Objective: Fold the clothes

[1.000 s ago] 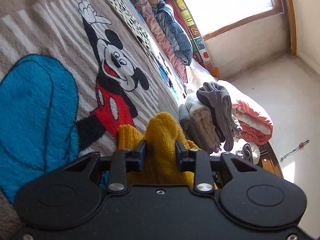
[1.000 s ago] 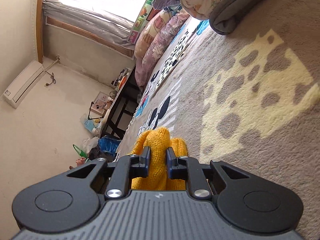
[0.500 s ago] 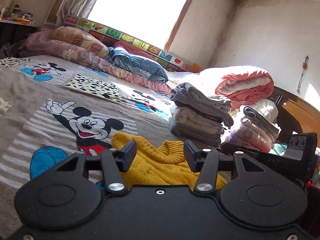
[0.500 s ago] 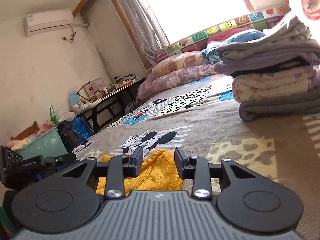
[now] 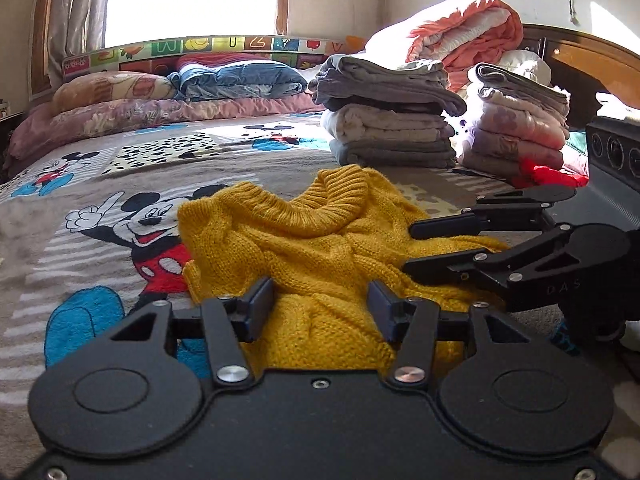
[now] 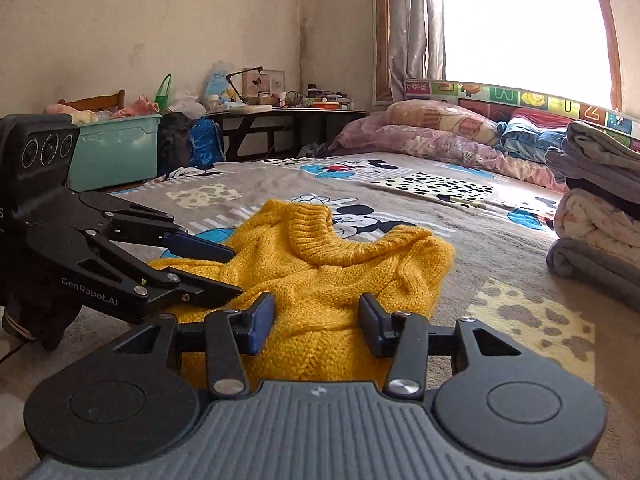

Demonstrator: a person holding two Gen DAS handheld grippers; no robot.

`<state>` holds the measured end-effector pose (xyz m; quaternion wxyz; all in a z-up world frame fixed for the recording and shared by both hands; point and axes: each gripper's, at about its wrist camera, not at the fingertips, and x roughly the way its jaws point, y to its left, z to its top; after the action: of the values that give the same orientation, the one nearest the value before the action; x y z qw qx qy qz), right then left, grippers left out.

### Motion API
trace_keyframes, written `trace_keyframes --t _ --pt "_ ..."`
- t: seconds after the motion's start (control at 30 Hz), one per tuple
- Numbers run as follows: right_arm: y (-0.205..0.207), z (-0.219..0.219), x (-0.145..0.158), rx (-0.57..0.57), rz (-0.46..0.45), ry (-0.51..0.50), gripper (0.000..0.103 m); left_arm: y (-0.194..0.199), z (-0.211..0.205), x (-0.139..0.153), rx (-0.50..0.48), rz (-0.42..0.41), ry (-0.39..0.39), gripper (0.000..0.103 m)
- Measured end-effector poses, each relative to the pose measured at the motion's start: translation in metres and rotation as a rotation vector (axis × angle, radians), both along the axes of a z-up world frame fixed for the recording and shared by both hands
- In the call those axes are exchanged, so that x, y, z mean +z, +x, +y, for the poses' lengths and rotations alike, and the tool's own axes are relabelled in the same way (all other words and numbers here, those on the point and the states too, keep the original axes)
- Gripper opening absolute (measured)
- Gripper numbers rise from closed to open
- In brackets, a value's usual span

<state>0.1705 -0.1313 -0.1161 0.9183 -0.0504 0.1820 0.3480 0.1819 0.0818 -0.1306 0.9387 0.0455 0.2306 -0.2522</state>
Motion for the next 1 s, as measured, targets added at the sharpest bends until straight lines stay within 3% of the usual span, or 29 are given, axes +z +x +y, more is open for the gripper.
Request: trace_keyframes --t 0.2,0.3,0.43,0.6,0.7,0.87,1.0 --pt "0.000 -0.003 0.003 -0.007 0.037 0.028 0.049 -0.007 0.004 0.009 -0.005 0.000 -0.025 0.053" --pt "-0.005 -0.011 0.018 0.000 0.018 0.068 0.048 -0.013 0.006 0.029 0.017 -0.078 -0.061 0.053" --pt "0.005 -0.016 0.032 -0.034 -0.037 0.075 0.050 0.008 0.004 0.038 0.031 -0.133 -0.056 0.053" --pt "0.037 -0.012 0.034 -0.017 -0.072 0.042 0.051 0.044 0.012 0.020 0.053 -0.059 -0.080 0.053" --pt "0.057 -0.014 0.026 -0.011 -0.030 0.050 0.054 0.047 0.011 0.008 0.052 -0.026 -0.053 0.057" --pt "0.087 -0.026 -0.006 -0.022 0.200 0.195 0.057 0.052 0.007 -0.001 0.047 0.022 -0.051 0.061" --pt "0.090 -0.028 -0.014 -0.027 0.254 0.219 0.057 0.056 0.009 -0.006 0.051 0.060 -0.074 0.061"
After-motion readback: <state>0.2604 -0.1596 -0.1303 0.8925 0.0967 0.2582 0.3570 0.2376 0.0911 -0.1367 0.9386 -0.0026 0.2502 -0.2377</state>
